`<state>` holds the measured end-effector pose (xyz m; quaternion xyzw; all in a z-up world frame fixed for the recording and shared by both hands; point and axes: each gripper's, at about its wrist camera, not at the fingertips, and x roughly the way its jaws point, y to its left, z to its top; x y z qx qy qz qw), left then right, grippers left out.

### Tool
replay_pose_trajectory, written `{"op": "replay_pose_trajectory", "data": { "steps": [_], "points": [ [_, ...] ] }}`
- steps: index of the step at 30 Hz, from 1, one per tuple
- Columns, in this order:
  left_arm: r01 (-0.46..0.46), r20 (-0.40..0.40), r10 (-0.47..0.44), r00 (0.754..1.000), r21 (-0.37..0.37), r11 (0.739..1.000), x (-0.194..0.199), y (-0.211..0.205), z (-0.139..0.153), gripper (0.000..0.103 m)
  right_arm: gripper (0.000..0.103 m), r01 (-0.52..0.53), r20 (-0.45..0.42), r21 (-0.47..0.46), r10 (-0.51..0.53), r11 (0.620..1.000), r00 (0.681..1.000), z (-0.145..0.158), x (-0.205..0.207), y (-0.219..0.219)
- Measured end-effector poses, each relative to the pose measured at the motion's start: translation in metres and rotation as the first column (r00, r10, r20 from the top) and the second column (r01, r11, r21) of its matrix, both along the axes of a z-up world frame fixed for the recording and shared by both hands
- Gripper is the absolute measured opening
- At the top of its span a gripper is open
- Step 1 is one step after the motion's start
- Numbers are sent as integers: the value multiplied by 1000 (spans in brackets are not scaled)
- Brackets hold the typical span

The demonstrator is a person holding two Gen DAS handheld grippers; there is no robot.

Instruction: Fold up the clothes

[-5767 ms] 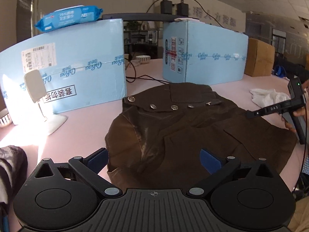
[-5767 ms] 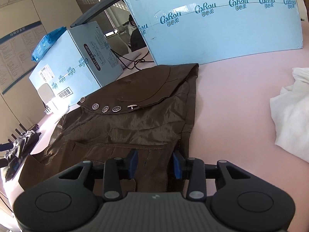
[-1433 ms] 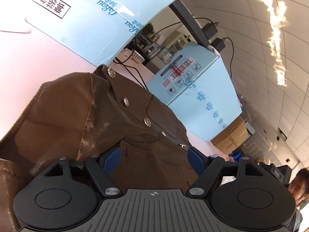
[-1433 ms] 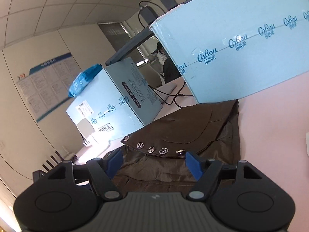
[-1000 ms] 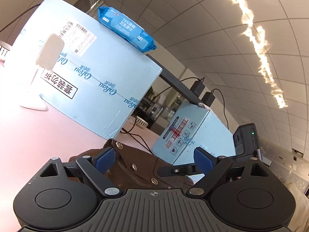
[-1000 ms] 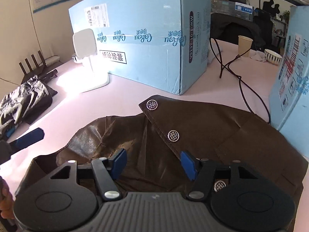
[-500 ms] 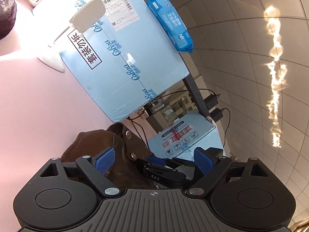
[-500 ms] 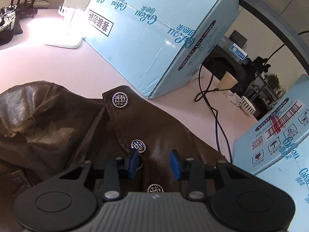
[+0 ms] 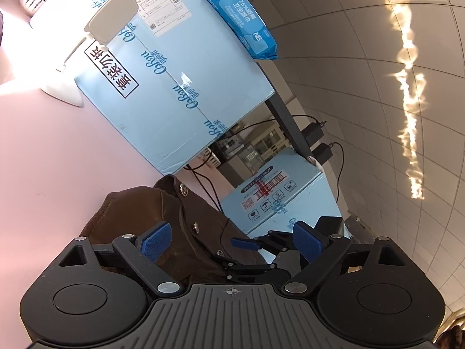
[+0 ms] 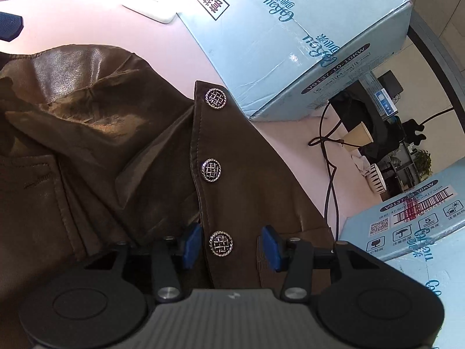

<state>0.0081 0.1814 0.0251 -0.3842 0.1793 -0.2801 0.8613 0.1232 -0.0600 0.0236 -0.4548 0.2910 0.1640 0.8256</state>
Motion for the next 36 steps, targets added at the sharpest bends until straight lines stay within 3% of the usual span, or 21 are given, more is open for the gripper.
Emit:
{"op": "replay_pose_trajectory", "data": {
  "steps": [4,7,10,14,15,19,22,29,36],
  "points": [
    [1,1,-1,1000,-12,1000,0,2,-1,94,43,17,134,-59,-9,998,991,-4,3,7],
    [12,2,-12,1000,-36,999,0,3,-2,95,41,67,192,-22,-61,998,980,8,8,-3],
    [28,5,-28,1000,-32,999,0,2,-1,95,39,124,137,43,-128,991,982,18,18,-20],
    [48,14,-47,999,-24,999,-1,-1,0,95,33,93,-25,82,-91,992,996,14,18,-39],
    [54,13,-54,998,-23,998,0,-1,0,96,32,87,-26,73,-86,994,996,11,16,-41],
    [82,8,-81,997,-24,996,1,-4,0,96,25,-12,21,33,12,999,1000,-1,5,-38],
    [104,15,-103,995,-52,993,2,-4,-2,98,5,-20,66,-13,21,1000,998,-3,7,-30],
    [130,-57,-134,989,-70,989,12,-6,-10,99,3,13,247,134,-46,991,968,47,-8,-54],
    [102,-75,-109,991,-95,990,15,-2,-15,99,3,-117,388,135,56,984,920,77,-93,-79]
  ]
}}
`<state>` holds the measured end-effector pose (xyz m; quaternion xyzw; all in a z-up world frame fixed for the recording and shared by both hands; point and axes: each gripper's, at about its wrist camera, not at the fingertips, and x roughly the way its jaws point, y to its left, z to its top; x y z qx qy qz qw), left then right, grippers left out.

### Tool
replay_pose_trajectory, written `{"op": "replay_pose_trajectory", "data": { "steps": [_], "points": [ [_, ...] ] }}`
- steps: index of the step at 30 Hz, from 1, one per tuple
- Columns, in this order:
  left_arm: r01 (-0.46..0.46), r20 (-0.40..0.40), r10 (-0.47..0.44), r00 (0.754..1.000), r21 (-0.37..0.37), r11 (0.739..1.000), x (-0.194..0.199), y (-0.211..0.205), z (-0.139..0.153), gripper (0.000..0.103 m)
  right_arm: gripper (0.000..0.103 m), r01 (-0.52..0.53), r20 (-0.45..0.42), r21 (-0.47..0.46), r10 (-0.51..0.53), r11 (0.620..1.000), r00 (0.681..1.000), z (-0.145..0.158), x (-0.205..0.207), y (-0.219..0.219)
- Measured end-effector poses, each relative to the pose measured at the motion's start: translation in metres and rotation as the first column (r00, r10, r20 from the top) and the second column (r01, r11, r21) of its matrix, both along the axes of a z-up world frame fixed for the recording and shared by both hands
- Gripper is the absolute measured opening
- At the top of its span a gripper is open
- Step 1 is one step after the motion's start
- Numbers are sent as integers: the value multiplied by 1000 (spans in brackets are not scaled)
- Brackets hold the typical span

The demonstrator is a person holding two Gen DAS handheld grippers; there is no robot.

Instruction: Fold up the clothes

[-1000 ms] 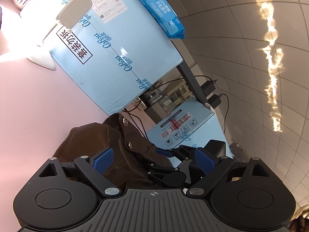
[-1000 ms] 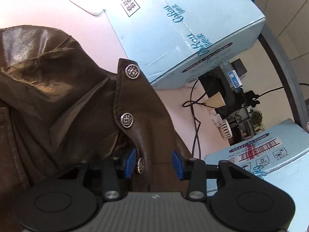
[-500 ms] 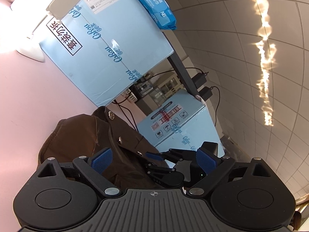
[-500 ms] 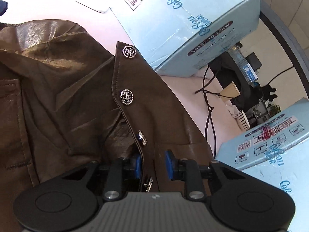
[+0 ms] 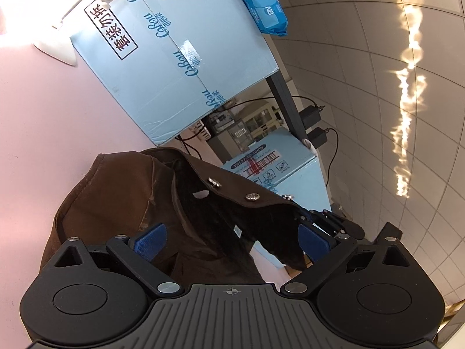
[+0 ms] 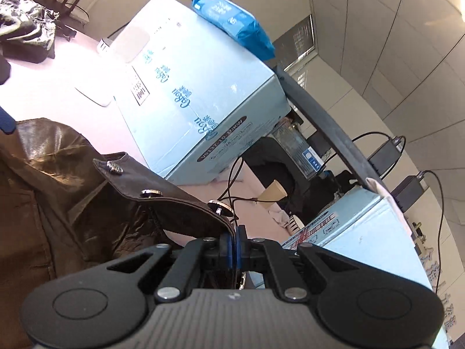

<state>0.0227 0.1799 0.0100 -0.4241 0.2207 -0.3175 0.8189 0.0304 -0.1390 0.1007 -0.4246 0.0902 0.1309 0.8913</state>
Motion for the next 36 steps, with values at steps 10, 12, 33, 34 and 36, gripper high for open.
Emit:
{"op": "replay_pose_trajectory", "data": {
  "steps": [10,12,33,34,36],
  "points": [
    [35,47,-29,999,-153,988,-2,9,-5,102,3,-58,-12,91,60,994,998,-37,-123,-35],
    [52,56,-42,998,-177,983,-2,9,-5,103,3,-46,-64,185,58,982,996,-47,-129,-45],
    [-168,-470,175,865,57,984,101,-70,11,103,8,-79,-219,774,382,628,898,-58,-97,-121],
    [-187,-470,190,862,53,981,105,-72,9,103,8,-77,-219,775,380,628,898,-58,-97,-121],
    [-225,-471,219,855,43,973,112,-75,7,103,8,-83,-214,771,380,631,900,-58,-97,-120]
  ]
}}
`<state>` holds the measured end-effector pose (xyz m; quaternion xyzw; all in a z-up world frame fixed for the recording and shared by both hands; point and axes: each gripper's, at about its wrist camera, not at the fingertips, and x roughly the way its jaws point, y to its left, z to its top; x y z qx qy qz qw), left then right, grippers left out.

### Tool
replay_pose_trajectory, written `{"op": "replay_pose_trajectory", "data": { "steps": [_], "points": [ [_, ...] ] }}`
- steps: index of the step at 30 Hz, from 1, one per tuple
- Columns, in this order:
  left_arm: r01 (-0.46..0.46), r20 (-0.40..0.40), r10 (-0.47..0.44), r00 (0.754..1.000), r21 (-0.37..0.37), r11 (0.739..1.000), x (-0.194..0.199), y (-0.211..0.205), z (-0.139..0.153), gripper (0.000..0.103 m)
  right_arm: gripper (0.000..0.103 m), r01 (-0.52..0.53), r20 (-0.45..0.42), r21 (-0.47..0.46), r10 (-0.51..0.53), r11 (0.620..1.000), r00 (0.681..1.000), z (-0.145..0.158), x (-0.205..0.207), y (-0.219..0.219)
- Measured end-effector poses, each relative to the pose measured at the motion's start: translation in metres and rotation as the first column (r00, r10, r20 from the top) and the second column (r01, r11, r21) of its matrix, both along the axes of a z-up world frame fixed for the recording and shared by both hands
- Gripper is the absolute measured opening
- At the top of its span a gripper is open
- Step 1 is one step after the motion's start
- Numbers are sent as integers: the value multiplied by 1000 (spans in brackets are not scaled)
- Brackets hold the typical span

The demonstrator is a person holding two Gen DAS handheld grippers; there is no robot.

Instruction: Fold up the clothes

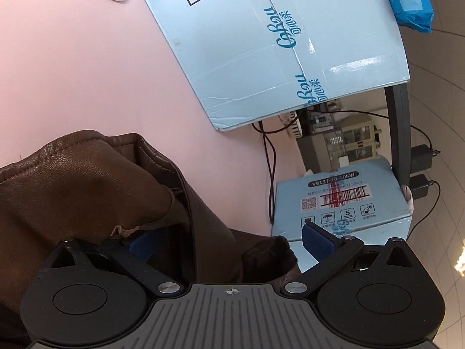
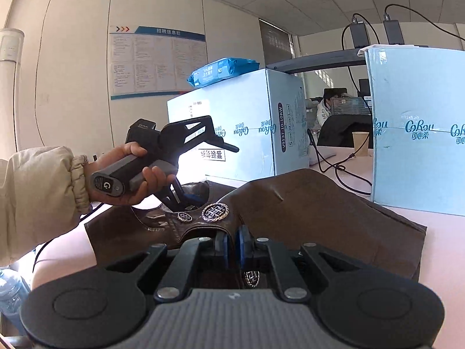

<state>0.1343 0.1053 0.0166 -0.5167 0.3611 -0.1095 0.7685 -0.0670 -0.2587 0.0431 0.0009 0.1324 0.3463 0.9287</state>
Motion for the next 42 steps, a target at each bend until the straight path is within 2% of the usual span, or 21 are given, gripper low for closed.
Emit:
{"op": "replay_pose_trajectory", "data": {
  "steps": [2,5,10,13,16,19,22,27,30,33,36,39,40,41,42],
  "points": [
    [-21,8,21,1000,-33,999,8,-4,-3,103,9,-1,14,-2,1,1000,1000,1,-1,0],
    [-50,15,51,999,-34,998,16,-15,-1,103,9,-2,9,6,2,1000,1000,1,0,-1],
    [-35,38,39,999,-87,996,23,-31,1,102,9,2,-18,7,-2,1000,1000,-1,4,-2],
    [-3,67,9,998,-83,997,21,-39,11,102,9,3,-17,2,-3,1000,1000,-1,5,0],
    [-8,82,16,996,-99,995,17,-41,19,102,9,6,-12,-2,-6,1000,1000,-2,4,1],
    [-18,113,27,993,-79,997,17,-43,26,102,9,11,-12,3,-11,1000,1000,-2,4,0],
    [9,132,0,991,-65,998,21,-45,32,102,10,17,-20,15,-17,1000,1000,-3,6,-2],
    [10,157,12,988,-140,990,27,-34,45,102,12,20,-21,19,-19,1000,1000,-4,6,-3],
    [50,163,-34,986,-98,994,28,-27,52,102,13,16,-29,25,-15,1000,999,-5,6,-4],
    [13,143,1,990,-91,996,22,-15,57,102,13,17,-43,8,-17,1000,999,-5,8,-1],
    [-22,169,35,985,-79,997,15,-2,61,102,15,18,-54,-16,-19,1000,998,-6,10,3],
    [-34,200,42,979,-39,999,8,10,65,103,28,11,-84,-40,-14,999,996,-7,14,7],
    [-50,215,54,975,-25,998,7,15,66,103,41,18,-94,-40,-22,999,995,-8,16,7],
    [-56,218,60,974,-22,998,10,20,63,103,63,29,-105,-38,-32,999,994,-8,18,6],
    [-53,210,58,976,-29,998,13,25,59,103,74,40,-115,-37,-44,999,992,-9,20,5]
  ]
}}
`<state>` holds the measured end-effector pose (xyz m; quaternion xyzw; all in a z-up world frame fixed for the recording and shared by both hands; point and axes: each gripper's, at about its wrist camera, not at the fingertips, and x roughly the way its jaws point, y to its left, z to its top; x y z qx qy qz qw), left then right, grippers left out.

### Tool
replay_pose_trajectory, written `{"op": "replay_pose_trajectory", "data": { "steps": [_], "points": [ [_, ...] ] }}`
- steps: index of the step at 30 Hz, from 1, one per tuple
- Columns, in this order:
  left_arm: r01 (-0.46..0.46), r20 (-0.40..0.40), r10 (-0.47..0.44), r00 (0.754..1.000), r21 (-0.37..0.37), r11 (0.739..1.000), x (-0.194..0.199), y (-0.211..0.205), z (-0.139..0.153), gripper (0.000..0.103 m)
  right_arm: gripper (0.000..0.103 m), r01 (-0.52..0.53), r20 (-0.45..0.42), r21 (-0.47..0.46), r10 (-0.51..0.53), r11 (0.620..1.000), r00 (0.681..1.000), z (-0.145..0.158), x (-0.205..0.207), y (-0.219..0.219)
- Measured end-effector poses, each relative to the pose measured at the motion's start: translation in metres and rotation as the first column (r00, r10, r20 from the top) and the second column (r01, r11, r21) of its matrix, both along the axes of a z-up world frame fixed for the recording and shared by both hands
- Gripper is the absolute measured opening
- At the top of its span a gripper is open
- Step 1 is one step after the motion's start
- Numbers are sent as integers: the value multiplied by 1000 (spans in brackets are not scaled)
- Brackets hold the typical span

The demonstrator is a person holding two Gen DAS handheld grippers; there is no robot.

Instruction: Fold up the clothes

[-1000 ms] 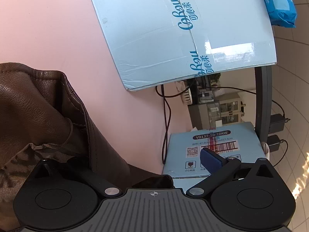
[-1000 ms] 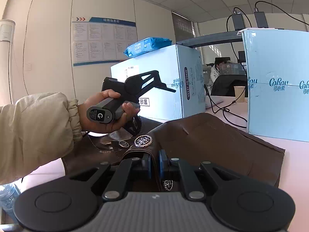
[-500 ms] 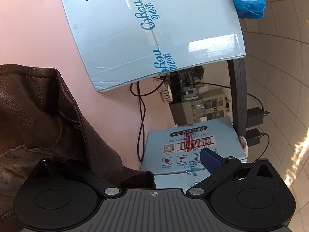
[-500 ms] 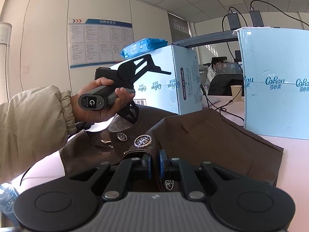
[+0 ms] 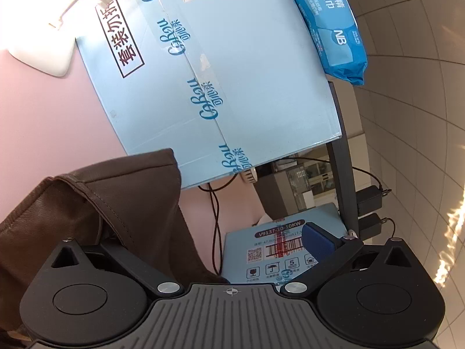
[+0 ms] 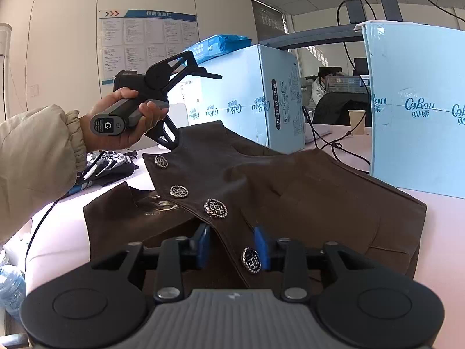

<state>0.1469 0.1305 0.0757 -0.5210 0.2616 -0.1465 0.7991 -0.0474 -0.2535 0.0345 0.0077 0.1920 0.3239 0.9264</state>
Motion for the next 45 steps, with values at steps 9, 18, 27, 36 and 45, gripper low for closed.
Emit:
{"op": "replay_pose_trajectory", "data": {
  "steps": [9,18,27,36,45],
  "points": [
    [61,-24,-61,998,0,998,2,13,-26,103,92,134,-7,226,-136,965,991,3,3,-44],
    [179,45,-184,982,107,978,-11,15,-7,103,87,528,-296,274,-452,804,842,-17,41,-101],
    [244,-20,-245,969,170,955,-12,20,-26,103,75,506,-435,489,-305,710,847,-36,63,-138],
    [292,-52,-288,956,89,952,-19,47,-49,103,71,460,-401,384,-305,801,864,-36,79,-119],
    [425,-44,-424,905,178,888,-18,12,-53,103,66,406,-387,338,-268,849,882,-35,106,-105]
  ]
}}
